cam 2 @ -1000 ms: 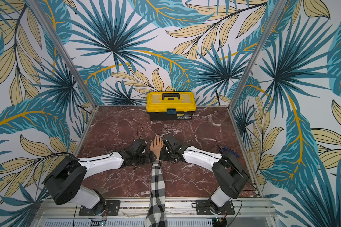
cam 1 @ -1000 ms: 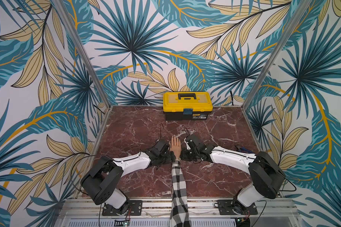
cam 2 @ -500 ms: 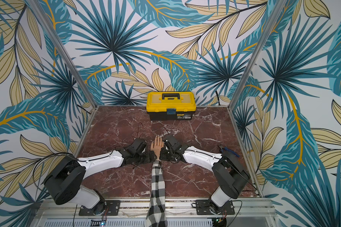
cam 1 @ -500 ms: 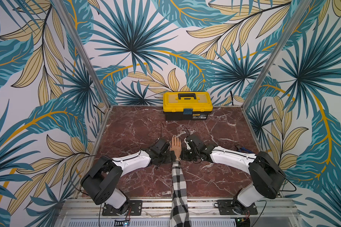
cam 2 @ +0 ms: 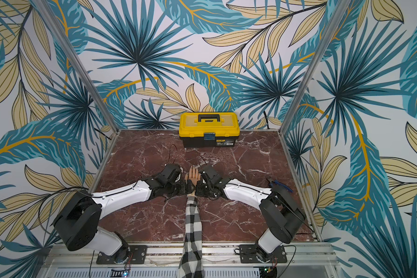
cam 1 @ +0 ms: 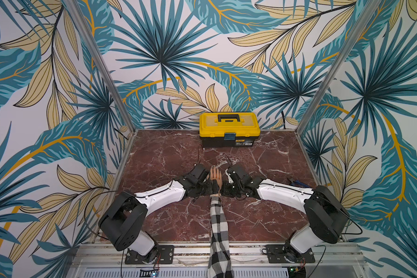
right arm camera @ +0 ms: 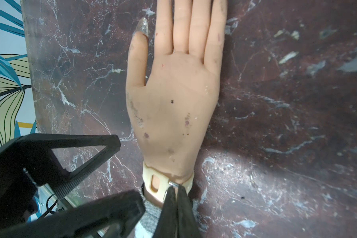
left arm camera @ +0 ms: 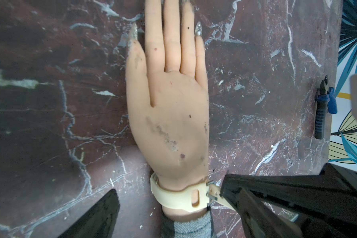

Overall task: Take off the watch
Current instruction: Untie the watch from the hand.

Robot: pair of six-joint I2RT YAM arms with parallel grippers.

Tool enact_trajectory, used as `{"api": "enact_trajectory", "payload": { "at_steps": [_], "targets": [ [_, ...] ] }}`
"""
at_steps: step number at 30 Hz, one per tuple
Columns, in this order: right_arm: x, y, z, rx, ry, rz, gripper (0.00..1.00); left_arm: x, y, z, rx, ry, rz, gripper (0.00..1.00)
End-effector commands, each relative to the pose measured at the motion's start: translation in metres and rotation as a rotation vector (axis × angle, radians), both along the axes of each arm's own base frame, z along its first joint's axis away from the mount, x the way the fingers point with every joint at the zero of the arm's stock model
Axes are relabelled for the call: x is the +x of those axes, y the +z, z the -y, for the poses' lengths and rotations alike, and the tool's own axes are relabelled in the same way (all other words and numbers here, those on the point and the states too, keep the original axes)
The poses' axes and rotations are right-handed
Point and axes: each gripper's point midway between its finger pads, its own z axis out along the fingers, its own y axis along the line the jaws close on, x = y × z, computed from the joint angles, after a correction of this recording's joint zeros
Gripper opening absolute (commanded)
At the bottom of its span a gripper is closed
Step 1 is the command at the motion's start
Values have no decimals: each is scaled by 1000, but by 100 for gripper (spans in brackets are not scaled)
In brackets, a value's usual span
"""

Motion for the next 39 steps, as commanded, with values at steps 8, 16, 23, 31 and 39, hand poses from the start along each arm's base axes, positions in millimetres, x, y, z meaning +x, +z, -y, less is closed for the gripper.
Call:
{"api": "enact_trajectory", "payload": {
  "at_steps": [8,16,23,31,39],
  "targets": [
    [0,8,4,8,-6,21,0,-4,-20,5,49,-28,-38,92],
    [0,9,5,3,-5,30,0,-9,-28,-4,77,-10,-45,89],
    [-1,8,7,-2,-7,32,0,-9,-26,-15,94,22,-26,88],
    [-1,8,6,-1,-4,33,0,-10,-26,-20,100,32,-23,88],
    [1,13,5,9,-3,42,0,-13,-34,-24,113,35,-40,86]
  ]
}}
